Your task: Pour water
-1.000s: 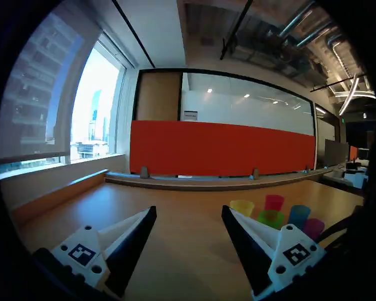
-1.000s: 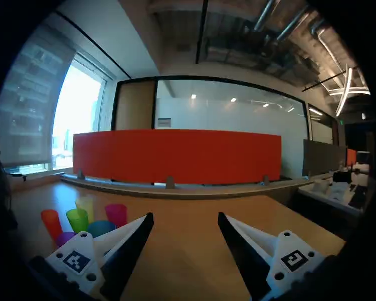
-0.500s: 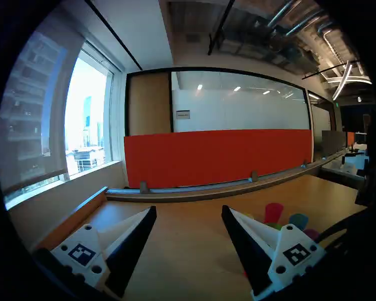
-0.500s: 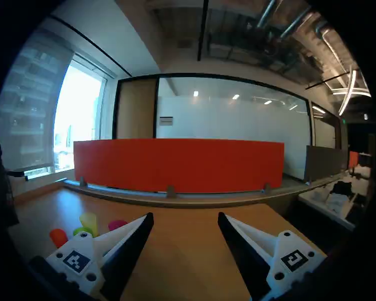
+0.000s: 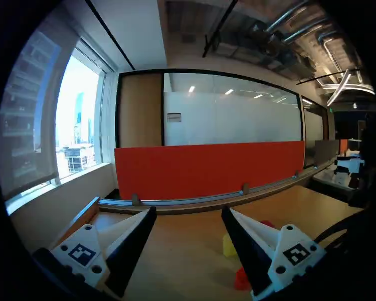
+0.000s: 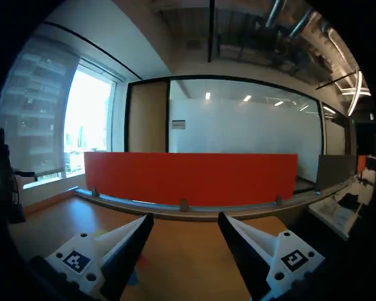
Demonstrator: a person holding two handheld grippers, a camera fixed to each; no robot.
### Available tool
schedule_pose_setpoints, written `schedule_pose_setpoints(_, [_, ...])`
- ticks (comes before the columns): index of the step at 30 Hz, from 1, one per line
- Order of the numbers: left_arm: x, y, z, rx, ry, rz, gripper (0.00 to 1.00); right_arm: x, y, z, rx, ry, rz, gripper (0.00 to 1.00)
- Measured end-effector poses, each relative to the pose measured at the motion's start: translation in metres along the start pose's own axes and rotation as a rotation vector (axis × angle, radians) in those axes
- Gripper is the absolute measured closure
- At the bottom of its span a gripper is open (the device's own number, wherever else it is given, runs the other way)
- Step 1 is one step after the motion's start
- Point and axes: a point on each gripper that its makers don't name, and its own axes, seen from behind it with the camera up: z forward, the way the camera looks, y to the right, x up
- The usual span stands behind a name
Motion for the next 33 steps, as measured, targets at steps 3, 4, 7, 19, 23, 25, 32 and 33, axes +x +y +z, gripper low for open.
schedule_pose_setpoints(3, [0.009,-0.001,0.002,-0.015,-0.005,-0.017,0.03,0.013,-0.006,0.002,0.027,0.007,0.005,0.00])
schedule_pose_setpoints(4, [0.010,-0.001,0.003,-0.019,-0.006,-0.020,0.03,0.015,-0.007,0.003,0.034,0.008,0.006,0.00])
schedule_pose_setpoints(7, [0.014,-0.001,0.005,-0.038,-0.009,-0.028,0.03,0.019,-0.011,0.006,0.055,0.008,0.009,0.00])
schedule_pose_setpoints(19, [0.021,0.030,0.011,-0.221,0.012,-0.041,0.03,0.019,-0.040,0.014,0.223,-0.010,-0.010,0.00])
schedule_pose_setpoints(23, [0.025,0.043,0.012,-0.290,0.020,-0.047,0.04,0.016,-0.052,0.014,0.290,-0.026,-0.028,0.00])
schedule_pose_setpoints(25, [0.027,0.048,0.012,-0.319,0.020,-0.046,0.03,0.015,-0.058,0.013,0.323,-0.031,-0.029,0.00])
schedule_pose_setpoints(32, [0.027,0.069,0.009,-0.429,0.009,-0.036,0.03,0.015,-0.085,0.006,0.472,-0.038,-0.022,0.00])
schedule_pose_setpoints(33, [0.027,0.071,0.009,-0.442,0.007,-0.035,0.03,0.016,-0.088,0.006,0.488,-0.039,-0.023,0.00])
